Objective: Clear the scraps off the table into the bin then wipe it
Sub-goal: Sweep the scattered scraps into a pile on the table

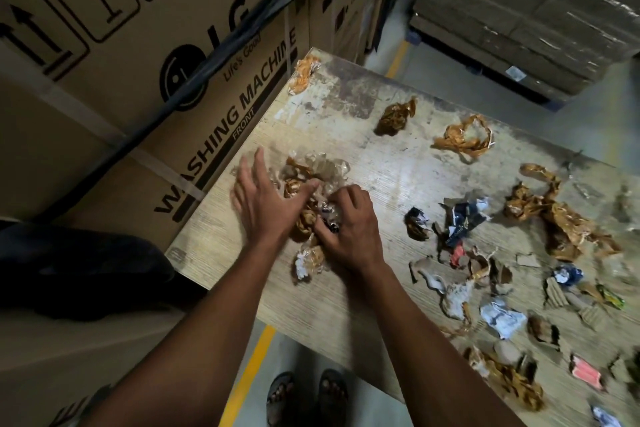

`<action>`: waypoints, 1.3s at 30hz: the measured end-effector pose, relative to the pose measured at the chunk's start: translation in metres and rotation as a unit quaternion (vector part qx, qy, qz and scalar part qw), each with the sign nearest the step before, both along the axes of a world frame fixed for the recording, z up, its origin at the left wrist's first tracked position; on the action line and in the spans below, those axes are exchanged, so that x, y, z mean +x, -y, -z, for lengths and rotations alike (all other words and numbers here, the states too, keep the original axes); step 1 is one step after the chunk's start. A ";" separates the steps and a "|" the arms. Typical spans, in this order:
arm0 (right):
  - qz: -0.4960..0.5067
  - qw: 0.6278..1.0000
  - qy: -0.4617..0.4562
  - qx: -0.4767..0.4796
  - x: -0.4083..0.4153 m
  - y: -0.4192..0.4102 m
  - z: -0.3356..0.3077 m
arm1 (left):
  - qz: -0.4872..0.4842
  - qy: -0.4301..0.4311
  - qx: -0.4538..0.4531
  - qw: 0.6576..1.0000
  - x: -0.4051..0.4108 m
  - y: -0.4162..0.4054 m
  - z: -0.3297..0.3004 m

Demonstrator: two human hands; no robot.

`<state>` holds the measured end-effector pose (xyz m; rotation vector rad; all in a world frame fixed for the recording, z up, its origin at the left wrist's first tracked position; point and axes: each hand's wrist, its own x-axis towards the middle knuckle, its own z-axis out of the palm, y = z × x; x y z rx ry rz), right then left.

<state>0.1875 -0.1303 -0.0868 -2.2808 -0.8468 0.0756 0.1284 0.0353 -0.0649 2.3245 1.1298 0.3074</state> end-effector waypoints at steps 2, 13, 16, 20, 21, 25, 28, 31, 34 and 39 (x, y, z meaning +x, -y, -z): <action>0.001 1.000 -0.013 0.014 0.001 0.000 0.000 | 0.068 0.033 -0.030 0.997 0.009 0.000 0.002; -0.001 0.998 -0.050 0.031 0.009 -0.005 0.005 | 0.228 0.122 -0.139 0.956 0.039 0.019 -0.004; 0.001 1.000 -0.018 0.019 0.006 -0.005 0.004 | 0.221 0.125 -0.177 0.951 0.020 0.026 -0.007; 0.008 1.000 -0.002 0.005 0.004 -0.001 0.002 | 0.269 0.079 -0.202 0.938 -0.017 0.035 -0.007; -0.001 1.000 0.001 0.008 0.006 0.000 0.002 | 0.284 0.067 -0.195 0.936 -0.023 0.037 -0.007; -0.038 0.999 -0.018 0.031 0.013 -0.001 0.005 | 0.354 -0.008 -0.134 0.926 -0.036 0.035 -0.010; -0.040 0.998 -0.042 0.035 0.012 -0.001 -0.002 | 0.387 -0.016 -0.061 0.920 -0.042 0.034 -0.003; -0.045 0.996 -0.046 0.056 0.014 -0.001 -0.006 | 0.359 0.027 -0.020 0.933 -0.042 0.038 0.007; -0.055 0.995 -0.047 0.065 0.015 0.001 -0.005 | 0.343 0.056 0.002 0.938 -0.038 0.039 0.012; -0.057 0.993 -0.090 0.046 0.013 0.006 0.000 | 0.324 0.080 -0.019 0.943 -0.032 0.037 0.016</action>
